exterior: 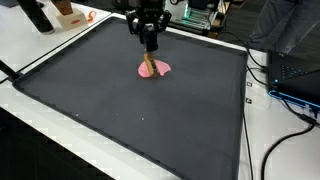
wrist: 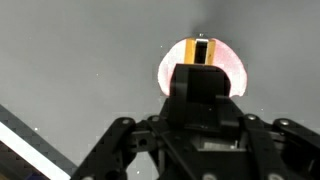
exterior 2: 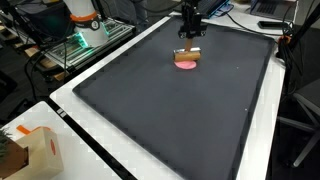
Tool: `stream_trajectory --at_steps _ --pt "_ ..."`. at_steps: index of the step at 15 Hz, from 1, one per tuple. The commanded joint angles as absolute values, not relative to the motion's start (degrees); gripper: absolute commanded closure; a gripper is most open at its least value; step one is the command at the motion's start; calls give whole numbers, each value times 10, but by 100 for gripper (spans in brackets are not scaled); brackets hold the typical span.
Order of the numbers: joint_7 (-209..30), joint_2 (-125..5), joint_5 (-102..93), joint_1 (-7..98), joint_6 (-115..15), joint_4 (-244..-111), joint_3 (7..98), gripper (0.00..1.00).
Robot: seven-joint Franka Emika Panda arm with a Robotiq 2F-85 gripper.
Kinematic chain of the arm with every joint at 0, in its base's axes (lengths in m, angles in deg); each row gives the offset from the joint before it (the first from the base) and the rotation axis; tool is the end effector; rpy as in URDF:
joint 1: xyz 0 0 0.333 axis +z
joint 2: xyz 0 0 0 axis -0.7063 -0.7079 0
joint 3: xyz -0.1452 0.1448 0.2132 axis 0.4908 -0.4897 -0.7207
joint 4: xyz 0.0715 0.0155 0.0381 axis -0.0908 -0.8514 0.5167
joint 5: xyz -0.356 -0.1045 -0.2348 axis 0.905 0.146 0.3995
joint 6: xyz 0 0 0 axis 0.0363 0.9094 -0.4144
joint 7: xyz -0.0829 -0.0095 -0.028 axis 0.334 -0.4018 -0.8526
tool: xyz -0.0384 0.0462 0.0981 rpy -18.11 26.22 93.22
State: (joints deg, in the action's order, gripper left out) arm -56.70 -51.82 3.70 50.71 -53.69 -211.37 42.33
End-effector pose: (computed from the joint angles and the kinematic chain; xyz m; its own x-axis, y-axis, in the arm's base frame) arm 0.5737 0.1161 0.2652 0.6744 0.7383 -0.0042 0.7316 -0.6674 0.1391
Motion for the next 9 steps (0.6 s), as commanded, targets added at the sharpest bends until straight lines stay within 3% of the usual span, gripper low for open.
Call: stream_trajectory --at_steps 1,9 --pt "-584 -557 75 496 -562 -2111 435 75" --pt "-588 -572 90 490 -564 -2095 440 75"
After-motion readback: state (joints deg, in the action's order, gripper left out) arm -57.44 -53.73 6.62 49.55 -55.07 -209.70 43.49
